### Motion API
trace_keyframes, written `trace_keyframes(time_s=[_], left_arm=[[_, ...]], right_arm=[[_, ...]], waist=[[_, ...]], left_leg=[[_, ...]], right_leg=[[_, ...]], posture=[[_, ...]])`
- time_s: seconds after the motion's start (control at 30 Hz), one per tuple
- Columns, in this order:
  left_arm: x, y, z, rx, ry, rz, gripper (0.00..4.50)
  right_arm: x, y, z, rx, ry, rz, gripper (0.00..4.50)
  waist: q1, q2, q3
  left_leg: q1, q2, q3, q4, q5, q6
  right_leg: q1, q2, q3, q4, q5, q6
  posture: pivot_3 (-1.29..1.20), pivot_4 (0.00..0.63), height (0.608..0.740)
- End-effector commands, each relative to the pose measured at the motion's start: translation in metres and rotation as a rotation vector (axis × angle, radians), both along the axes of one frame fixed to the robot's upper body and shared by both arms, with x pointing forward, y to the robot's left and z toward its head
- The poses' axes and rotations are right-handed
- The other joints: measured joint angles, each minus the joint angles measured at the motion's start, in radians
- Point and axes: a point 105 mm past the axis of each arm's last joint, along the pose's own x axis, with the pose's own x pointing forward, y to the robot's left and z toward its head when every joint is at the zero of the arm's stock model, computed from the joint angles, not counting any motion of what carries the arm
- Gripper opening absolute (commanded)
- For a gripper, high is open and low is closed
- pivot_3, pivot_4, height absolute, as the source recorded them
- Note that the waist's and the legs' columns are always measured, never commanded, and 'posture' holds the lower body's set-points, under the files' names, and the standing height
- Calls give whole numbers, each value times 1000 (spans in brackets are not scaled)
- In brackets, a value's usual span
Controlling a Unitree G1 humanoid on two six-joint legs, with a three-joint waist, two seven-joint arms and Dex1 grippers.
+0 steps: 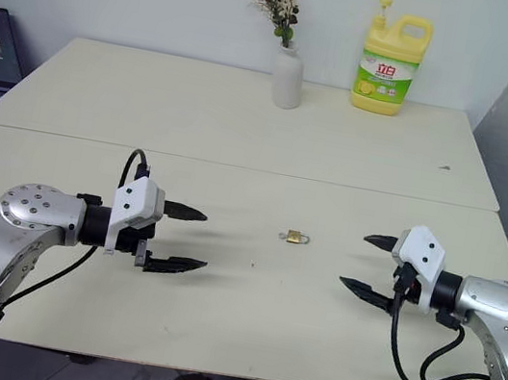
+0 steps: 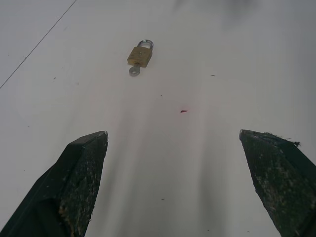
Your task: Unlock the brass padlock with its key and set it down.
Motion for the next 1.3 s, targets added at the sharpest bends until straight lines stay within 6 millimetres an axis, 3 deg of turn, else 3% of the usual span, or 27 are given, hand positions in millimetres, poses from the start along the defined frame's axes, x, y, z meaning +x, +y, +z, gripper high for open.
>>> trace_keyframes(time_s=[0.03, 0.53, 0.97, 1.3], left_arm=[[-3, -4, 9, 0, -34, -37, 4481], [-6, -10, 17, -69, -41, -62, 4481], [-6, -8, 13, -48, -73, -70, 4481], [-18, -14, 15, -83, -24, -161, 4481]], right_arm=[[-2, 2, 11, -10, -45, 21, 4500], [-3, 12, 13, 47, -49, 44, 4500], [2, 12, 19, -5, -86, 53, 4500], [17, 36, 13, -79, -57, 97, 4500]], waist=[[0, 0, 0], [0, 0, 0], [1, 0, 0], [0, 0, 0]], left_leg=[[0, 0, 0, 0, 0, 0], [0, 0, 0, 0, 0, 0], [0, 0, 0, 1, 0, 0], [0, 0, 0, 1, 0, 0]], right_leg=[[0, 0, 0, 0, 0, 0], [0, 0, 0, 0, 0, 0], [0, 0, 0, 0, 0, 0], [0, 0, 0, 1, 0, 0]], posture=[[0, 150, 740], [0, 150, 740], [0, 150, 740], [0, 150, 740]])
